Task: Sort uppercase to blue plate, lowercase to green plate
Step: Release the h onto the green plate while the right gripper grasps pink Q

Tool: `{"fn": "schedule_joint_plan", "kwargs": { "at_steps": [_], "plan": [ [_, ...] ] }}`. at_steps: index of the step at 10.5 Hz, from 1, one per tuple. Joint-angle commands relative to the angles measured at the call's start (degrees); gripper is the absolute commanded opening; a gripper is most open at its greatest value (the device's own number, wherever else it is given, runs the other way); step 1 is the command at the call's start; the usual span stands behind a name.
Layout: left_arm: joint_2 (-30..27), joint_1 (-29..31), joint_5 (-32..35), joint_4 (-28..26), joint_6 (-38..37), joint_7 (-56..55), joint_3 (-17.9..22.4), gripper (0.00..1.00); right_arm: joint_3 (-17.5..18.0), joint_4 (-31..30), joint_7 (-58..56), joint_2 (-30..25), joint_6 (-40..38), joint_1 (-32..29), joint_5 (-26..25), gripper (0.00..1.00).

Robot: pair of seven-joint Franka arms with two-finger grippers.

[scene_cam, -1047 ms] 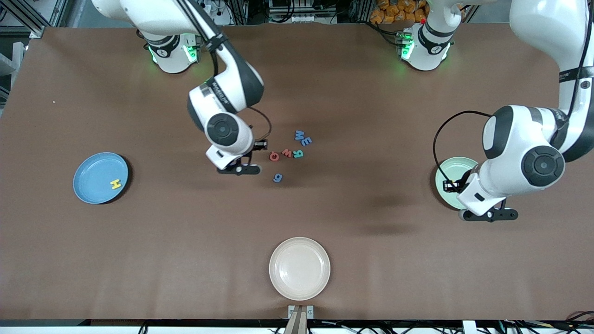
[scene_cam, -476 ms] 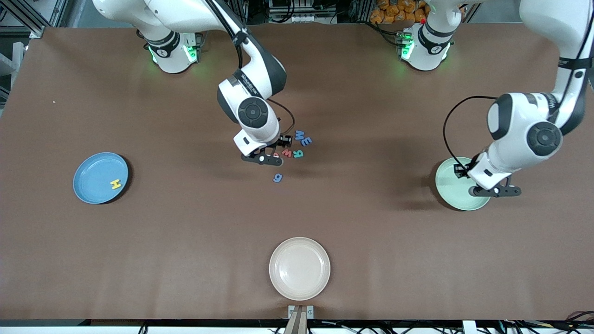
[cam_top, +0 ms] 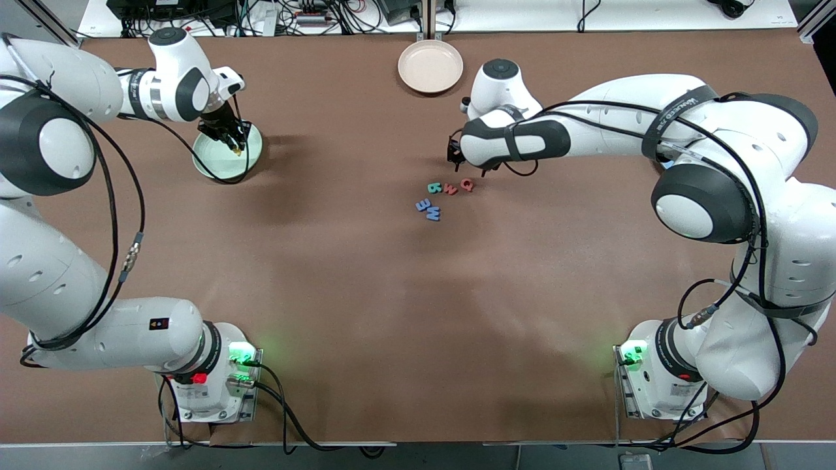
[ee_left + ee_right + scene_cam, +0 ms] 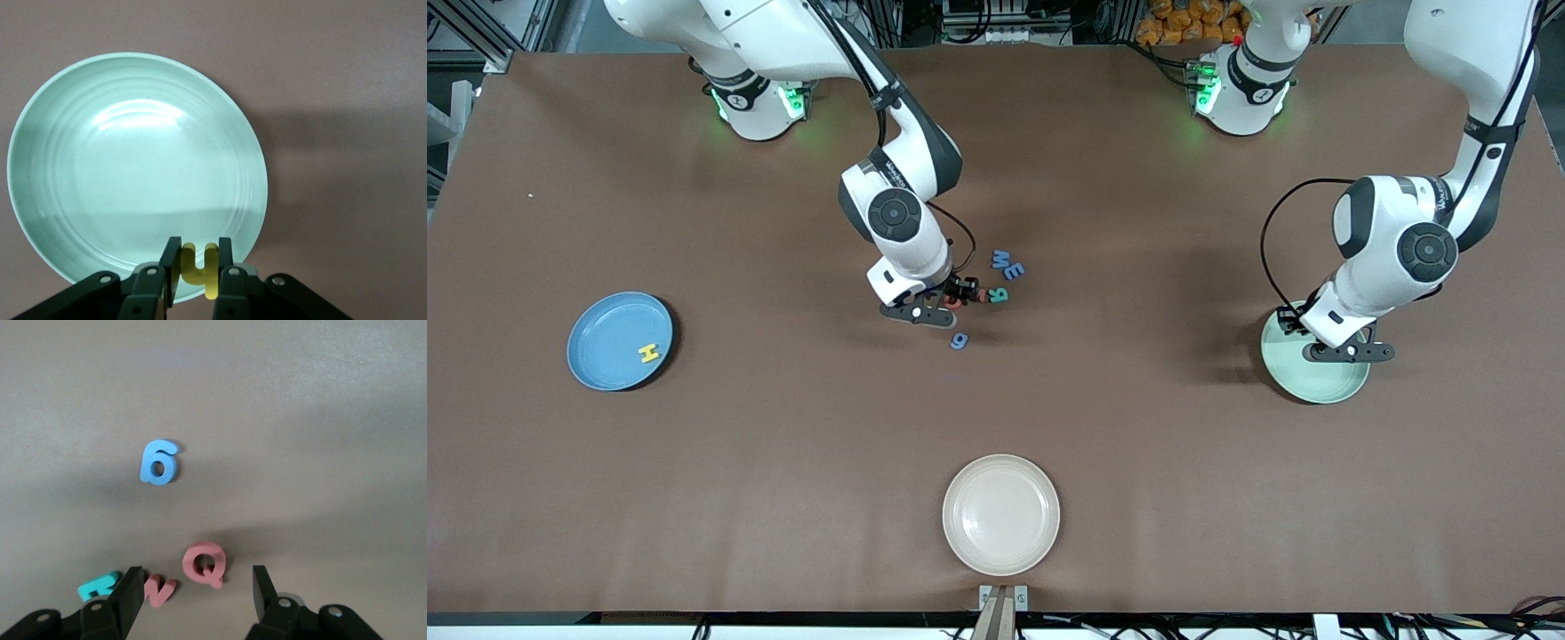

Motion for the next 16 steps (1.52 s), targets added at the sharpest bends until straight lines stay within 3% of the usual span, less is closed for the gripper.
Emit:
{"fn": "schedule_joint_plan", "kwargs": {
  "at_steps": [1,3,4,7,9,12,14,15,16],
  "plan": [
    [0.8,1.2,0.9,0.2,0.9,0.4,-0.4,0.08,0.2,-1.9,1.6,-0.5,2.7,-0.1,-1.2,0.73],
    [0.9,2.2,0.9,0.9,0.9,0.9,-0.3,0.08,0.2,-1.9,4.6,0.9,4.4,0.6,-4.3,0.72],
    [1.6,2.6,0.9,1.0,0.9,1.6,-0.2,0.17,0.3,-1.9,7.7,1.5,4.7,1.0,-7.0,0.72],
    [1.7,3.6,1.1,3.3,0.9,3.8,-0.2,1.0,0.4,-1.7,10.3,2.4,5.0,1.1,-10.4,0.7],
    [0.9,3.1,1.2,6.8,-1.2,3.9,-0.2,1.0,0.5,-1.8,11.8,3.1,6.9,1.1,-10.3,0.7],
    [0.1,2.7,1.2,20.0,-19.2,4.1,-2.4,1.0,1.2,-1.7,11.8,3.7,7.2,1.0,-10.3,0.69],
    [0.1,2.7,0.9,25.9,-26.6,3.2,-5.2,1.0,1.2,-1.8,11.8,4.2,8.5,1.1,-10.3,0.67],
    [-0.2,2.8,0.8,26.8,-27.8,2.2,-6.2,1.0,1.2,-1.8,11.8,4.2,8.5,1.0,-10.3,0.63],
    [-0.9,2.7,0.8,26.9,-27.9,1.3,-6.8,1.0,1.3,-1.8,11.8,4.2,8.4,1.0,-10.3,0.53]
  ]
}}
